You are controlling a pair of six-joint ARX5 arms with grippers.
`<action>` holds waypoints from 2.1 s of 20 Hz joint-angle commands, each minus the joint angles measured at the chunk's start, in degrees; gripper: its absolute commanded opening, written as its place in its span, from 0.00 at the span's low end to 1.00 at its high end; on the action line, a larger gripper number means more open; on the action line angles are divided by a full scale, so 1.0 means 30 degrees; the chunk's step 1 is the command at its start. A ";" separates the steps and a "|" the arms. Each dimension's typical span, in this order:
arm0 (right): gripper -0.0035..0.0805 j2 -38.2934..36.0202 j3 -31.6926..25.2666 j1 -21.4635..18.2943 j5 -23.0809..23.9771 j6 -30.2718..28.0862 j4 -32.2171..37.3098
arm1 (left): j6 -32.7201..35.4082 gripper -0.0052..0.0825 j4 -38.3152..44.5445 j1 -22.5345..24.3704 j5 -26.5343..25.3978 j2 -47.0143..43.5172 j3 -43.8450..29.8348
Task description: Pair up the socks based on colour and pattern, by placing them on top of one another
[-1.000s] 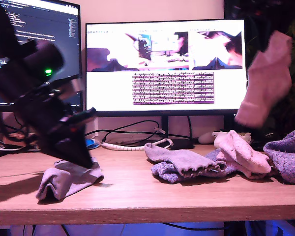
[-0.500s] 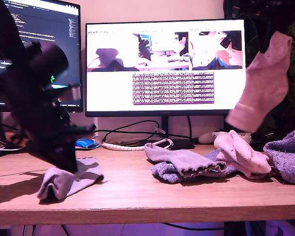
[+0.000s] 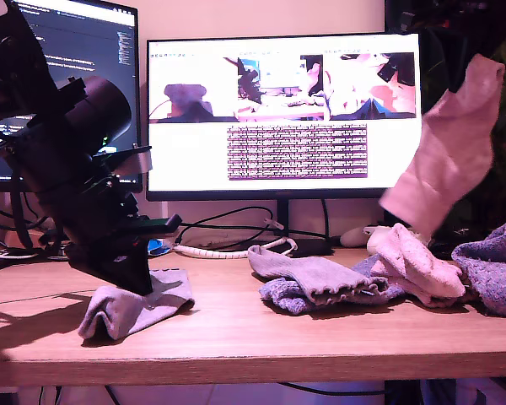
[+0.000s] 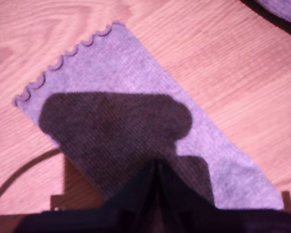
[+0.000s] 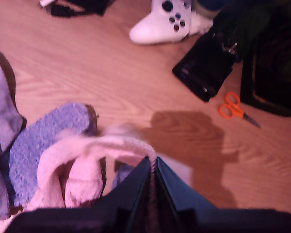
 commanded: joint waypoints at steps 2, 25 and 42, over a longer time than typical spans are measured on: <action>0.03 0.0087 0.0029 0.0051 -0.0131 0.0321 -0.0117 | 0.0634 0.07 -0.1464 -0.0036 0.0109 -0.0240 -0.0517; 0.21 0.1035 0.0029 0.2448 -0.7519 0.2390 -0.2004 | -0.2900 0.33 0.1515 -0.0430 0.5552 -0.0750 0.3395; 0.03 0.1020 0.0029 0.1311 -0.7453 0.1814 -0.2412 | -0.6091 0.59 -0.5195 -0.0852 0.4568 0.8939 1.4965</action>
